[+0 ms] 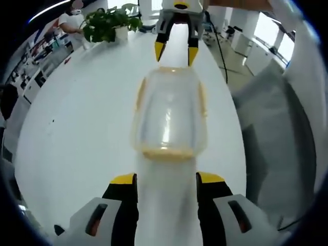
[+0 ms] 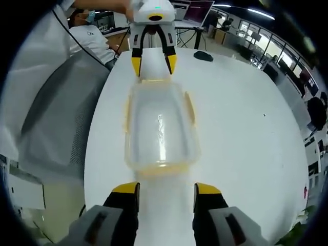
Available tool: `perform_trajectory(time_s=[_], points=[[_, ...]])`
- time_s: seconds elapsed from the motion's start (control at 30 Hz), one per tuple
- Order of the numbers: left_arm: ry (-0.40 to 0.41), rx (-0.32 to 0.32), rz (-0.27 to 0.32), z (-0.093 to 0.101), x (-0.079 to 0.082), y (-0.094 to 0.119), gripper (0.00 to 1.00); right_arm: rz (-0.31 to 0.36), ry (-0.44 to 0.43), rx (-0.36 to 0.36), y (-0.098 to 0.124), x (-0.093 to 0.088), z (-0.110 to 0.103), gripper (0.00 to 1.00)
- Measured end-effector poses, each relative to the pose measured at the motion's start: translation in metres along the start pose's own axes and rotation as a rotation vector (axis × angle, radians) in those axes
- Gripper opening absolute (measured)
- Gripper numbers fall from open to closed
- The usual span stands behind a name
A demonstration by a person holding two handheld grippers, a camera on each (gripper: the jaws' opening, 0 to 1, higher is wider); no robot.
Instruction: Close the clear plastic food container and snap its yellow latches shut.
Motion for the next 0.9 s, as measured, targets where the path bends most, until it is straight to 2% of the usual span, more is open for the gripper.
perform_trajectory(time_s=[0.1,0.17,0.3,0.33,0.4,0.47,0.53,0.6,0.67,0.73,0.9], points=[[0.042,0.011,0.022,-0.001,0.003,0.002,0.42,0.004,0.006,-0.01,0.013,0.001,0.002,0.39],[0.072,0.017,0.036,-0.001,0.007,0.004,0.41,0.018,-0.003,-0.039,0.025,0.002,0.011,0.39],[0.115,0.059,0.058,-0.008,0.013,0.008,0.39,0.089,-0.141,-0.083,0.039,0.01,0.02,0.4],[0.123,0.067,0.063,-0.01,0.014,0.008,0.39,0.086,-0.159,-0.091,0.039,0.011,0.021,0.39],[0.189,0.062,0.085,-0.009,0.017,0.009,0.4,0.063,-0.165,-0.116,0.035,0.01,0.022,0.36],[0.217,0.061,0.09,-0.009,0.016,0.008,0.4,0.046,-0.141,-0.126,0.029,0.009,0.02,0.39],[0.237,0.069,0.083,-0.01,0.014,0.007,0.4,0.028,-0.154,-0.129,0.021,0.007,0.015,0.38],[0.274,0.083,0.087,-0.013,0.012,0.009,0.4,0.032,-0.195,-0.129,0.015,0.009,0.013,0.37],[0.352,0.092,0.112,-0.015,0.013,0.011,0.41,0.063,-0.262,-0.13,0.01,0.014,0.01,0.38],[0.42,0.082,0.139,-0.014,0.014,0.011,0.41,0.093,-0.324,-0.113,0.006,0.02,0.005,0.38],[0.524,0.05,0.151,-0.007,0.012,0.006,0.42,0.125,-0.438,-0.138,0.001,0.026,0.008,0.38]])
Point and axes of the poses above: the point that each gripper's makers call its tool centre point, and the gripper's own axes: y roughly backward along the fingers, z roughly to its right, x roughly out of its top, the point moved 1 cm from there along y, roughly backward along the fingers, and after that the axes turned 2 degrees about -y, right-handed, at the moved point
